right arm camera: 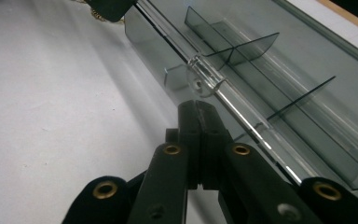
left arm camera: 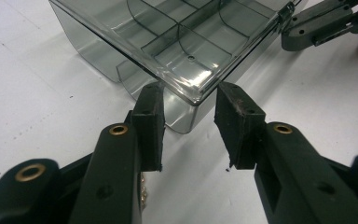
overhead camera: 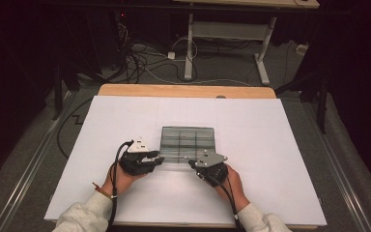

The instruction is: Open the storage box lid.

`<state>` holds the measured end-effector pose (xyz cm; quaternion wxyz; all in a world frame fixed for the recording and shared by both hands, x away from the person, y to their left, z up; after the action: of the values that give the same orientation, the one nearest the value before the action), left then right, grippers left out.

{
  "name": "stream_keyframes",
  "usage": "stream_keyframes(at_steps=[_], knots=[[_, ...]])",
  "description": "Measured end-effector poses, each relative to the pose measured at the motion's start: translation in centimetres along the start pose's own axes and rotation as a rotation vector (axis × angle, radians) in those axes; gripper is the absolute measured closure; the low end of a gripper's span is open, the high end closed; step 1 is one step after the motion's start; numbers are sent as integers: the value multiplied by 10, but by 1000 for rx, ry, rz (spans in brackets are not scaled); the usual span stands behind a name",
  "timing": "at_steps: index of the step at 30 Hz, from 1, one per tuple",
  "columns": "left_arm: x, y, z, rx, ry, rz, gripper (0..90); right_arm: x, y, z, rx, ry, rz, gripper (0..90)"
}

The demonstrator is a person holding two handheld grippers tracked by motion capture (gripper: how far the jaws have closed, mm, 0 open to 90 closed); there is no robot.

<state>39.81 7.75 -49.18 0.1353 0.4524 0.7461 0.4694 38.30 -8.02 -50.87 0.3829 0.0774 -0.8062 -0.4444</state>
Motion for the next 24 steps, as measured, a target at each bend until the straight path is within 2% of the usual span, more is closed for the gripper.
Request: stream_keyframes(at_steps=[2, 5, 7, 9, 11, 12, 15, 17, 18, 20, 24], knots=[[0, 0, 0, 0, 2, -4, 607, 0, 1, -1, -9, -1, -8, 900], [-1, 1, 0, -5, 4, -6, 611, 1, 2, 1, 4, -8, -11, 900], [-1, 0, 0, -11, 5, -4, 614, 4, 7, 3, 11, -10, -41, 900], [-1, 0, 0, -11, 5, -5, 614, 6, 11, 3, 20, -15, -45, 900], [-1, 0, 0, -13, 8, -4, 616, 5, 8, 0, 2, -16, -27, 900], [-1, 0, 0, -16, 9, -3, 616, 4, 5, 0, -1, 0, -12, 900], [-1, 0, 0, -17, 10, -4, 616, -1, -4, -2, 5, -5, 32, 900], [-1, 0, 0, -15, 9, -5, 617, -1, -3, -4, -8, -2, 27, 900], [-2, 0, 0, -16, 10, -7, 617, 1, 3, -4, -8, -10, -5, 900], [-2, 0, 0, -15, 9, -8, 617, 3, 6, -4, 13, -25, -26, 900], [-2, 0, 0, -18, 10, -11, 617, 4, 8, -4, 1, -26, -36, 900]])
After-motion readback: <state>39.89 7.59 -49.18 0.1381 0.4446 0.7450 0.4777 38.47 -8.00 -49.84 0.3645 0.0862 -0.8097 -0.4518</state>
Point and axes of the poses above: each handheld gripper's, and its own axes: x roughly backward along the jaws, y roughly out of its top, z roughly to its left, the point moved 6 cm from there along -x, roughly forward along the jaws, and after that the axes turned 10 degrees about -y, right-handed, at the moved point
